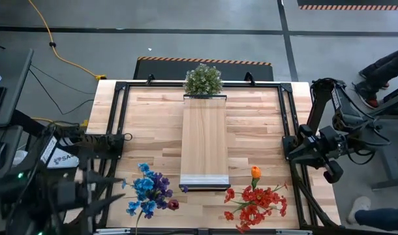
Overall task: Pick and place flowers into a vace then onto a shelf
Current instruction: Put the left transparent vase on the shelf
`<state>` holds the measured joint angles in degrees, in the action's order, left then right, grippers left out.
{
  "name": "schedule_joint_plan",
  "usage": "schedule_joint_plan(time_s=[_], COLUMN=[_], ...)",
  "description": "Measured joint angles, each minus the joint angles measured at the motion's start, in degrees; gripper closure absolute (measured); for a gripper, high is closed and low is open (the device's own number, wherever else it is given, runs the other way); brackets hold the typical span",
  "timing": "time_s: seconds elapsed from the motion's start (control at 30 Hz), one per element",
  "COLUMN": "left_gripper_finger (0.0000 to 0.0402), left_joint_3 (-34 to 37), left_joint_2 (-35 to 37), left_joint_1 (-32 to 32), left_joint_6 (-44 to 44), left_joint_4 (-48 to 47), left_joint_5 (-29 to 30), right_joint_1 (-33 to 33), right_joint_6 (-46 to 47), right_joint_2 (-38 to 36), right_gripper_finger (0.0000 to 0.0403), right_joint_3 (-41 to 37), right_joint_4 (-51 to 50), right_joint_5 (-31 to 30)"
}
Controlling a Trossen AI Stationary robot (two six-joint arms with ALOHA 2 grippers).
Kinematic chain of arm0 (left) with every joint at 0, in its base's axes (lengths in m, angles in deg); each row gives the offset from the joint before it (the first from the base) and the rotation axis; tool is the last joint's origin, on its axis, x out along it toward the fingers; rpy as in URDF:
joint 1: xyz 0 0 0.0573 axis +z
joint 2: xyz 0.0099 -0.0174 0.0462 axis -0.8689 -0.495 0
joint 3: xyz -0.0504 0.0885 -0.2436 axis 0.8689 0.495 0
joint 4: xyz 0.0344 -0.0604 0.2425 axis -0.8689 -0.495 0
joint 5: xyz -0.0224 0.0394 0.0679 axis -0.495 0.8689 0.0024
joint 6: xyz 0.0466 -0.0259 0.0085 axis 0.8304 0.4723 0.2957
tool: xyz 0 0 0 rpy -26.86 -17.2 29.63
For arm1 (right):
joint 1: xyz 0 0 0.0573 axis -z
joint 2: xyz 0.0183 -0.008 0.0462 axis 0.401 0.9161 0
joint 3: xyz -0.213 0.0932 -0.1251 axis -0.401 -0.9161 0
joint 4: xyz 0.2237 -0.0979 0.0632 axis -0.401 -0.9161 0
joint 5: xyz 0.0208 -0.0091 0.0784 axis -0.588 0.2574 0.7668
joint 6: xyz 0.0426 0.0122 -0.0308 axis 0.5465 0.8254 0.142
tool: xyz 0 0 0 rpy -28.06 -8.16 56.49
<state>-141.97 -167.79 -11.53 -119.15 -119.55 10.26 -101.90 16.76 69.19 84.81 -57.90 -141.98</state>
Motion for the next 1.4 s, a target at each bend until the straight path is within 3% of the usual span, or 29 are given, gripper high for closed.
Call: schedule_joint_plan(time_s=[0.23,0.4,0.53,1.03,1.4], left_gripper_finger=[0.0258,0.0281,0.0294,0.0310,0.0309], left_joint_3=[0.1,3.1,9.5,51.6,68.6], left_joint_2=[5.0,10.1,15.4,41.5,53.7], left_joint_1=[2.6,2.9,2.8,2.8,2.8], left_joint_6=[9.1,11.7,11.8,-15.1,-27.6], left_joint_4=[-0.1,-0.1,-0.1,-0.1,0.8], left_joint_5=[-8.5,-9.7,-10.3,-9.4,-19.9], right_joint_1=[0.0,0.0,0.0,0.0,0.0], right_joint_6=[0.0,-1.0,-1.0,-1.0,-3.4], right_joint_2=[0.0,0.0,0.0,0.0,0.0], right_gripper_finger=[0.0316,0.0316,0.0316,0.0316,0.0316], right_joint_3=[0.0,0.0,0.0,0.0,0.0], right_joint_4=[0.1,0.2,0.2,0.5,3.6], right_joint_5=[-3.8,-5.3,-5.9,-13.1,-16.3])
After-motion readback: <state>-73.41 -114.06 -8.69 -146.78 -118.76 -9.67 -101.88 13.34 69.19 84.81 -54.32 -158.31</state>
